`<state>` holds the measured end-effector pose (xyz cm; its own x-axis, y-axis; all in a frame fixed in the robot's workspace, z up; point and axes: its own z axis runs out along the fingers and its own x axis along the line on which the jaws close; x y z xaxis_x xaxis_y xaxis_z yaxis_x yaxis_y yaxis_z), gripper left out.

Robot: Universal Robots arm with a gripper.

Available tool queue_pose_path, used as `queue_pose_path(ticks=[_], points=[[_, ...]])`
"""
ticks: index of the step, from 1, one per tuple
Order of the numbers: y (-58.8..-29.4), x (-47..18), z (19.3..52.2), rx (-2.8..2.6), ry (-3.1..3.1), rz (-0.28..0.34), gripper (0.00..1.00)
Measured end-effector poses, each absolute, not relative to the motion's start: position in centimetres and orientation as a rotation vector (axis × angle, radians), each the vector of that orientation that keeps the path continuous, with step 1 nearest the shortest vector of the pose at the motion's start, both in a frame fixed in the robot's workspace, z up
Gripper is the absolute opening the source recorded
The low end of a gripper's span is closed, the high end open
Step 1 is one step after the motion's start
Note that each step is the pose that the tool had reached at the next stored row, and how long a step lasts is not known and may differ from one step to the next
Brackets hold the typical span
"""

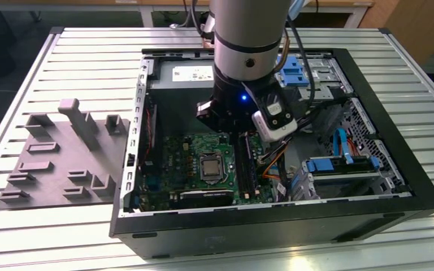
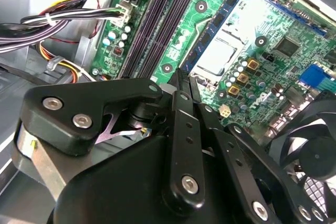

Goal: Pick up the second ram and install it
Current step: 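Insert the second ram into the second slot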

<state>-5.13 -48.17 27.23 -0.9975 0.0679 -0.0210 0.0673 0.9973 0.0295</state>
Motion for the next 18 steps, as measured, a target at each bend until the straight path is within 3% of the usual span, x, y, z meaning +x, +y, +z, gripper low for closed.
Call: queue_pose_path(ticks=[18], points=[[-48.17, -5.10, 26.48, 0.091, 3.118, 0.045, 0.12]])
